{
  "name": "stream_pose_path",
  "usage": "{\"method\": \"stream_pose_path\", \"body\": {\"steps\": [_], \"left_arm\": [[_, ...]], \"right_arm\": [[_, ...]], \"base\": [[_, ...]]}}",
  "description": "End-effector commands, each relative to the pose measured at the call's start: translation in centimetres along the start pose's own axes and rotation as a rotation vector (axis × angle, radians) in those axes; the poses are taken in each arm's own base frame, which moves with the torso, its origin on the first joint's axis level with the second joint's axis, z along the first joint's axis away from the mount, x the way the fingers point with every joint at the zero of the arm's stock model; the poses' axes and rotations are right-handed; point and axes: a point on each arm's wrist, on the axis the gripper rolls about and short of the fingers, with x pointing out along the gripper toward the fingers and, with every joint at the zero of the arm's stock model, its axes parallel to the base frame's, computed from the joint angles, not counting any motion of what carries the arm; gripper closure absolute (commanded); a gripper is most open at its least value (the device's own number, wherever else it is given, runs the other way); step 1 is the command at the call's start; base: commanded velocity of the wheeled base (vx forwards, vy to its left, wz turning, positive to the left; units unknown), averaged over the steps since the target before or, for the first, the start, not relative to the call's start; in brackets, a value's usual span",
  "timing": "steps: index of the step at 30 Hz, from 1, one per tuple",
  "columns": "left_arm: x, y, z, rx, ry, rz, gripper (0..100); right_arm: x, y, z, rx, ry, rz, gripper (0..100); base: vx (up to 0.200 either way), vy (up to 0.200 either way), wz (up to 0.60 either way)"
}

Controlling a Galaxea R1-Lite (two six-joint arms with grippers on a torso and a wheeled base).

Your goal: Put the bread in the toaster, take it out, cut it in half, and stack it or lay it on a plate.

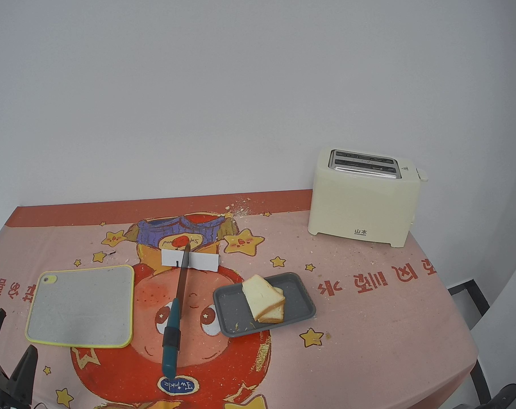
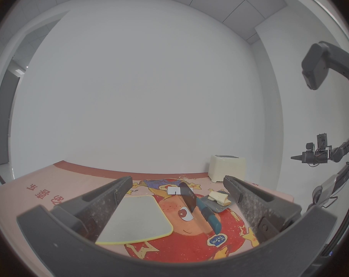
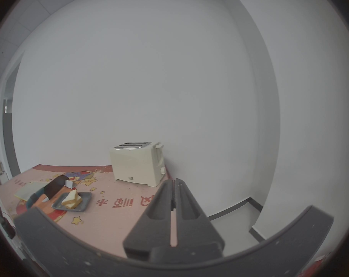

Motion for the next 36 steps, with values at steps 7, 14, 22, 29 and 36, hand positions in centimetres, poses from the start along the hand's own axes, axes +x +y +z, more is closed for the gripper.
{"method": "stream_pose_path", "body": {"steps": [7, 14, 22, 29, 36], "left_arm": [[-0.5, 0.2, -1.5, 0.006, -0.016, 0.035, 0], [-0.4, 0.6, -4.5, 0.064, 0.152, 0.068, 0], [-0.5, 0.8, -4.8, 0.065, 0.180, 0.161, 0], [-0.6, 1.0, -5.0, 0.074, 0.199, 0.249, 0], [-0.6, 1.0, -5.0, 0.072, 0.189, 0.263, 0]], "right_arm": [[-3.0, -1.0, -2.9, 0.025, -0.135, 0.024, 100], [-3.9, -1.3, -5.5, 0.012, -0.118, 0.071, 100], [-4.6, -1.5, -7.5, -0.007, -0.043, 0.129, 100], [-4.6, -1.3, -7.9, -0.060, 0.006, 0.205, 100], [-4.8, -1.2, -8.0, -0.051, -0.005, 0.101, 100]], "base": [[0.000, 0.000, 0.00], [0.000, 0.000, 0.00], [0.000, 0.000, 0.00], [0.000, 0.000, 0.00], [0.000, 0.000, 0.00]]}}
